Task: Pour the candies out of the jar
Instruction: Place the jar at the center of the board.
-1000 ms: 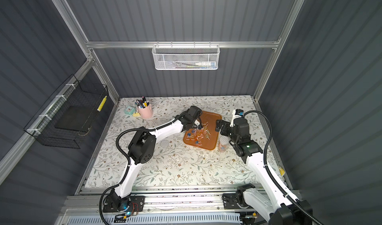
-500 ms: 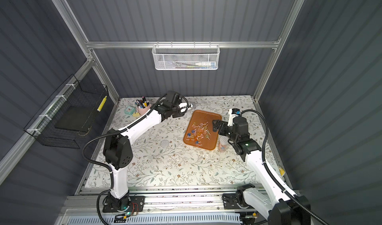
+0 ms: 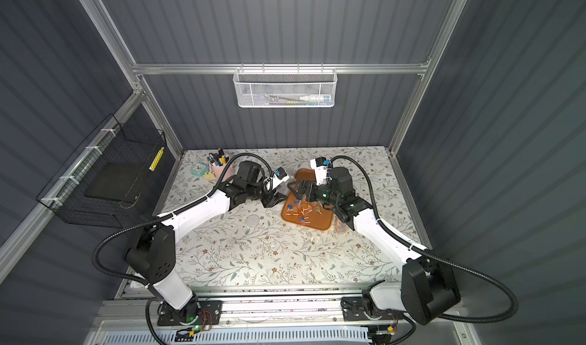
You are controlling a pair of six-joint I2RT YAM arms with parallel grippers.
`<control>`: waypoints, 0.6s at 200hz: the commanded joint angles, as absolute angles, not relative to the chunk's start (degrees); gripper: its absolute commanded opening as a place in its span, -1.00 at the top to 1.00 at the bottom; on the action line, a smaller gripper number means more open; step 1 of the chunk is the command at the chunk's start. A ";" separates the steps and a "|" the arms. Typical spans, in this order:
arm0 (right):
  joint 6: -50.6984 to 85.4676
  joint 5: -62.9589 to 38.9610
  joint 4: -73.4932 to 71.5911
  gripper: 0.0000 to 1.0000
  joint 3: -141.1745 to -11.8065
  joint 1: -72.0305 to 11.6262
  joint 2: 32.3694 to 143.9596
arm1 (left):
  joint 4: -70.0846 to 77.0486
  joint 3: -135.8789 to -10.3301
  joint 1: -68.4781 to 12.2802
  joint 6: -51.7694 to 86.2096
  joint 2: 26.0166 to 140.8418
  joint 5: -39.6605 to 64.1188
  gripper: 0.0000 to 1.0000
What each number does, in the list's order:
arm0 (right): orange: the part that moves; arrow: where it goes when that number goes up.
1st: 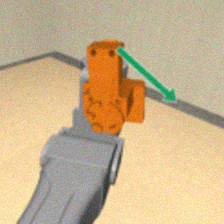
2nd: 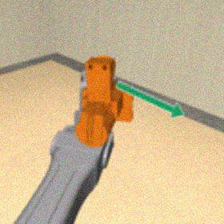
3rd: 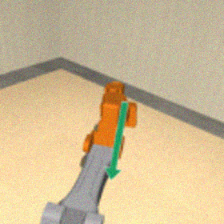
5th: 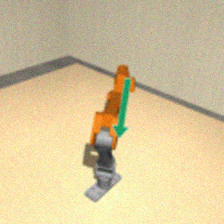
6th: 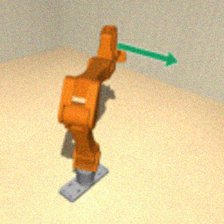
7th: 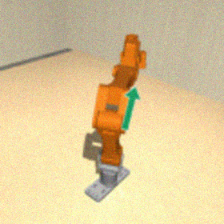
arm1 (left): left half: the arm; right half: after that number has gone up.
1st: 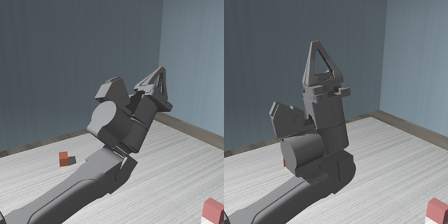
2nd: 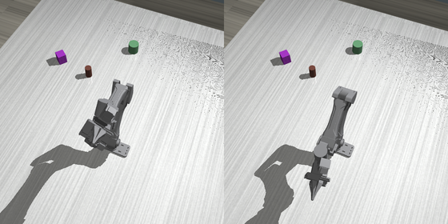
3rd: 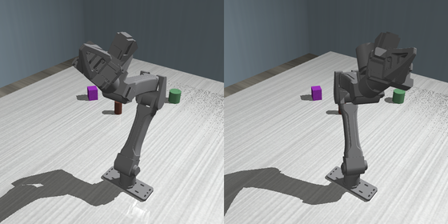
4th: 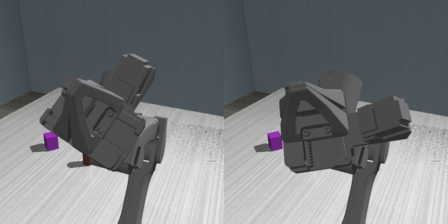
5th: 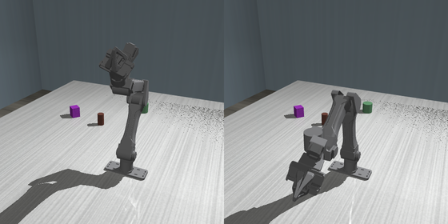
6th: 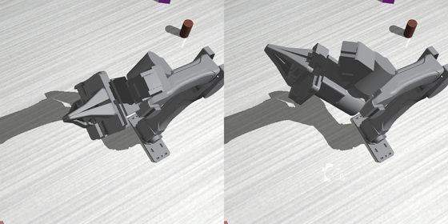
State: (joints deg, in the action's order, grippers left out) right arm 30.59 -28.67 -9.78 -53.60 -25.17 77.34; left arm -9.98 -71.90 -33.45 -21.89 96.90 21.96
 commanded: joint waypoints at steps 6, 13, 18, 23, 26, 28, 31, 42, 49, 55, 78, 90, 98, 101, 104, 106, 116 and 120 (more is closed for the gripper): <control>29.13 -31.00 -11.73 -0.83 -57.19 -26.50 79.93 | -7.14 -71.19 -33.40 -16.44 94.22 26.36 1.00; 28.81 -31.03 -11.31 -0.81 -57.77 -26.78 80.44 | -7.53 -71.18 -33.38 -16.31 94.17 26.45 1.00; 28.69 -31.03 -11.10 -0.80 -57.99 -27.02 80.70 | -7.72 -71.11 -33.40 -16.18 94.10 26.38 1.00; 28.60 -30.86 -10.84 -0.79 -58.14 -27.08 80.91 | -7.88 -70.97 -33.40 -16.08 94.13 26.32 1.00; 28.50 -30.65 -10.69 -0.78 -58.18 -27.21 81.01 | -7.97 -70.98 -33.40 -16.08 94.11 26.36 1.00; 28.46 -30.56 -10.54 -0.78 -58.18 -27.23 81.03 | -8.04 -71.01 -33.40 -16.04 94.13 26.26 1.00; 28.31 -30.38 -10.38 -0.78 -58.18 -27.31 81.11 | -8.08 -70.88 -33.40 -16.08 94.06 26.35 1.00; 27.88 -29.66 -9.63 -0.76 -58.19 -27.52 81.28 | -7.92 -70.64 -33.40 -15.94 93.88 26.60 1.00; 27.61 -29.32 -9.27 -0.76 -58.27 -27.71 81.37 | -7.83 -70.58 -33.40 -15.99 93.79 26.91 1.00; 27.38 -28.91 -9.06 -0.75 -58.32 -27.84 81.46 | -7.51 -70.42 -33.40 -15.70 93.63 27.17 1.00; 26.98 -27.45 -8.53 -0.75 -59.25 -28.22 82.62 | -6.81 -70.37 -33.35 -15.08 93.27 28.94 1.00; 27.03 -27.25 -8.78 -0.72 -59.97 -28.49 83.63 | -6.76 -70.44 -33.40 -15.02 93.16 30.29 1.00; 27.18 -27.05 -8.95 -0.71 -60.51 -28.64 84.46 | -6.61 -70.49 -33.40 -14.86 92.99 30.78 1.00; 27.30 -26.99 -9.01 -0.70 -60.73 -28.71 84.73 | -6.59 -70.49 -33.40 -14.78 92.93 30.89 1.00; 27.34 -26.91 -9.05 -0.69 -60.89 -28.73 84.97 | -6.54 -70.48 -33.41 -14.77 92.90 31.01 1.00; 27.36 -26.90 -9.12 -0.68 -61.03 -28.80 85.09 | -6.58 -70.44 -33.40 -14.77 92.81 31.09 1.00; 27.57 -26.94 -9.55 -0.64 -61.55 -28.84 85.80 | -6.68 -70.26 -33.40 -14.85 92.66 31.44 1.00; 27.67 -27.00 -9.72 -0.61 -61.67 -28.84 86.06 | -6.68 -70.15 -33.40 -14.85 92.56 31.42 1.00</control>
